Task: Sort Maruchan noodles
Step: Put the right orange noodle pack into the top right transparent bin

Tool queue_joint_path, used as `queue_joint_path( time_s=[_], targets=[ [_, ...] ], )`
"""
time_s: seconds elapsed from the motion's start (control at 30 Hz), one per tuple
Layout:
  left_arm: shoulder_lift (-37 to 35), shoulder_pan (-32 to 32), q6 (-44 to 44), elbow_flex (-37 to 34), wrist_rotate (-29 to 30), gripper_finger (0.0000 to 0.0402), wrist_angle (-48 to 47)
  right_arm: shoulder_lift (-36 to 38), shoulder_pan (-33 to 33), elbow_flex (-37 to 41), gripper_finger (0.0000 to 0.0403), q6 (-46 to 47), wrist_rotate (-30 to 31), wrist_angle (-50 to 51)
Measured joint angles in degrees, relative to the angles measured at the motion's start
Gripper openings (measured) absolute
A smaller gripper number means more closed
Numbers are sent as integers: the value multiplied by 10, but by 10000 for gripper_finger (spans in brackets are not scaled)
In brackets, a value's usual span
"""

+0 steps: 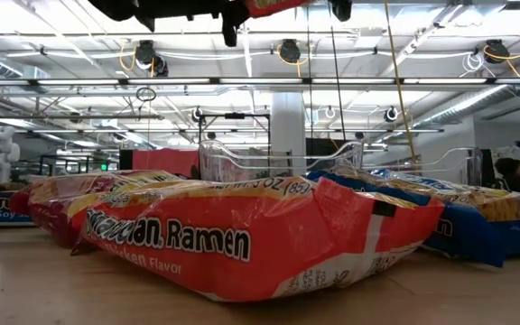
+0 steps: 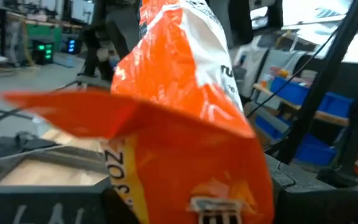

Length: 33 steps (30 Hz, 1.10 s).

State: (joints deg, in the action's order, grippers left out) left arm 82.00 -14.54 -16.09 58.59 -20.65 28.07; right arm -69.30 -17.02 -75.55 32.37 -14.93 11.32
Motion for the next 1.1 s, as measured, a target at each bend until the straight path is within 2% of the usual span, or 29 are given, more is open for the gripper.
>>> queue_joint_path(
  time_s=[0.1,0.2,0.47,0.63,0.77,0.97,1.1],
  targets=[
    [0,13,9,0,26,158,-27,0,7,0,238,-27,28,7],
    [0,26,10,0,49,158,-39,-1,10,0,238,-72,27,9],
    [0,54,36,0,104,158,-44,-38,10,0,238,-96,-58,14],
    [0,64,39,0,124,158,-65,-57,10,0,230,-98,-64,16],
    [0,71,39,0,132,159,-83,-55,10,0,196,-131,-75,13],
    [0,76,38,0,133,159,-85,-56,10,0,122,-143,-81,14],
    [0,76,37,0,132,159,-86,-56,9,0,93,-155,-95,14]
  ],
)
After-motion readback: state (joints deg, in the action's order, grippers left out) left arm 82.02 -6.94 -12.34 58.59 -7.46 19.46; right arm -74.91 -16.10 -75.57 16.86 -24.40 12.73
